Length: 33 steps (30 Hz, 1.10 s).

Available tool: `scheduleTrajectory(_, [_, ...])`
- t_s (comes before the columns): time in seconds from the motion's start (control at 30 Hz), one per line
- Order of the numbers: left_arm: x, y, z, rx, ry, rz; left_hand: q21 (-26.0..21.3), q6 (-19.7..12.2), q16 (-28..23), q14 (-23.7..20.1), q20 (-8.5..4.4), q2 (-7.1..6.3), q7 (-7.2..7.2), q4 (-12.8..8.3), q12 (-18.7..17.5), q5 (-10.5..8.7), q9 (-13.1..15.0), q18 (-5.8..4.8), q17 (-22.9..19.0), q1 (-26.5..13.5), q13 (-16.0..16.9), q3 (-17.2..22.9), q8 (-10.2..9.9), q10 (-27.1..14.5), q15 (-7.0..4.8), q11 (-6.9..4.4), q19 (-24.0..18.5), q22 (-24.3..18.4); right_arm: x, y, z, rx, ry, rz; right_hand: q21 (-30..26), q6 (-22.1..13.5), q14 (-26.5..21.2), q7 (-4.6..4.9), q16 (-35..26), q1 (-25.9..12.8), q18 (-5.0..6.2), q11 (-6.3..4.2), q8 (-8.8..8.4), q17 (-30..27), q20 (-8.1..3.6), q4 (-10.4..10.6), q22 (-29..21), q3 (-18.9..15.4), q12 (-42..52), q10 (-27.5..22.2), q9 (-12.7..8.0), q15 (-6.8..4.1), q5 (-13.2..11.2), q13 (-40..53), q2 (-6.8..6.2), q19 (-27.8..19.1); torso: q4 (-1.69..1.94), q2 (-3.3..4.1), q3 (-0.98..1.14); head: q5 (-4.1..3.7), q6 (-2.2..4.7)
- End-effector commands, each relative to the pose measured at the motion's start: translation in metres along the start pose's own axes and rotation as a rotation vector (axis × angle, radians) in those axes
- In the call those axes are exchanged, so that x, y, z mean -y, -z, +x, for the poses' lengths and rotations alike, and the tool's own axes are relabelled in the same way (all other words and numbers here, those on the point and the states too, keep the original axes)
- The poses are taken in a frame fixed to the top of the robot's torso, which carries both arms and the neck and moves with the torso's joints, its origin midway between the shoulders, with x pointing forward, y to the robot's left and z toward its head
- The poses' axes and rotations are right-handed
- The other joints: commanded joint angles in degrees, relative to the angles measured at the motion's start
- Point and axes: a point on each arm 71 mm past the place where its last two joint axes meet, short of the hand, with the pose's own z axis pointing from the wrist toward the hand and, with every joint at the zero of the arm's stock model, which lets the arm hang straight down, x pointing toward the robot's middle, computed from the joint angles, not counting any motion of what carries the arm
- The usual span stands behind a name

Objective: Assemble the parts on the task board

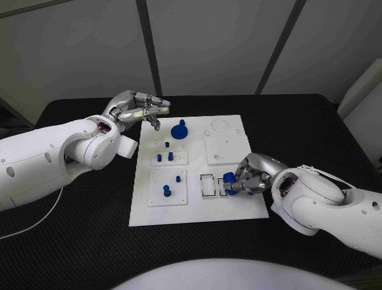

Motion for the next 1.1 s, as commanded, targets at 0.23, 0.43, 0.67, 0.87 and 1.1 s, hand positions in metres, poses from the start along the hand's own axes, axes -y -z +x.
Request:
scheduleTrajectory(0.23, [0.001,0.001,0.001,-0.012,0.005,0.005,-0.21,-0.08,-0.34,0.07,0.24,0.43,0.03,-0.11,0.06,0.3,-0.01,0.34,-0.06,-0.28,-0.1,-0.01,-0.12,-0.45,0.41,-0.02,0.12,-0.09,0.003,0.01,0.002,0.023,-0.056,0.024,0.51,0.86,5.35,-0.46,0.47,1.82,-0.46,-0.48,0.78,11.62,-0.33,-0.1,0.36,-0.08,0.68,1.4,0.36,-0.29,4.11,6.65,1.15,0.39,-0.05,-0.01,0.04,0.04,0.11])
scheduleTrajectory(0.43, [0.0,0.001,0.001,-0.013,0.006,0.003,-0.25,-0.08,-0.36,0.07,0.22,0.53,0.01,-0.23,0.1,0.36,-0.01,0.37,-0.1,-0.06,-0.1,0.11,-0.11,-0.48,0.37,-0.06,0.14,-0.1,0.0,0.016,-0.001,0.05,-0.16,0.015,0.49,1.39,5.33,-0.68,0.44,1.65,-0.45,-0.64,1.09,11.53,-0.4,0.23,0.32,-0.25,0.43,1.3,0.48,-0.39,4.36,6.46,1.39,0.36,0.03,-0.02,-0.07,-0.04,0.31])
scheduleTrajectory(0.67, [0.0,0.001,0.0,-0.014,0.006,0.002,-0.25,-0.08,-0.36,0.07,0.22,0.54,0.01,-0.24,0.11,0.36,-0.01,0.37,-0.1,-0.04,-0.1,0.11,-0.11,-0.48,0.37,-0.06,0.14,-0.1,-0.003,0.019,-0.004,0.088,-0.235,0.003,0.69,2.1,5.39,-1.04,0.56,1.89,-0.51,-0.94,1.44,11.83,-0.56,0.33,0.66,-0.27,0.62,1.51,0.66,-0.62,4.65,6.73,1.73,0.58,0.01,-0.01,-0.03,0.2,0.47])
scheduleTrajectory(0.87, [0.0,0.001,0.0,-0.014,0.006,0.002,-0.25,-0.08,-0.36,0.07,0.22,0.54,0.01,-0.24,0.11,0.36,-0.01,0.37,-0.1,-0.04,-0.1,0.11,-0.11,-0.48,0.37,-0.06,0.14,-0.1,-0.008,0.021,-0.005,0.105,-0.263,-0.021,0.75,2.29,5.41,-1.15,0.6,1.96,-0.54,-1.04,1.53,11.92,-0.62,0.35,0.76,-0.28,0.62,1.54,0.73,-0.7,4.84,6.76,1.83,0.65,-0.04,0.0,-0.05,0.36,0.4])
scheduleTrajectory(1.1, [0.0,0.001,0.001,-0.016,0.007,0.003,-0.25,-0.08,-0.36,0.07,0.22,0.54,0.01,-0.24,0.11,0.36,-0.01,0.37,-0.1,-0.04,-0.1,0.11,-0.11,-0.48,0.37,-0.06,0.14,-0.1,-0.021,0.017,0.002,0.047,-0.261,-0.05,0.75,2.41,5.42,-1.18,0.61,1.46,-0.54,-1.1,1.54,11.95,-0.74,0.66,0.77,-0.58,0.56,1.55,0.78,-0.79,4.67,6.74,1.92,0.65,0.09,0.01,-0.06,0.31,0.47])
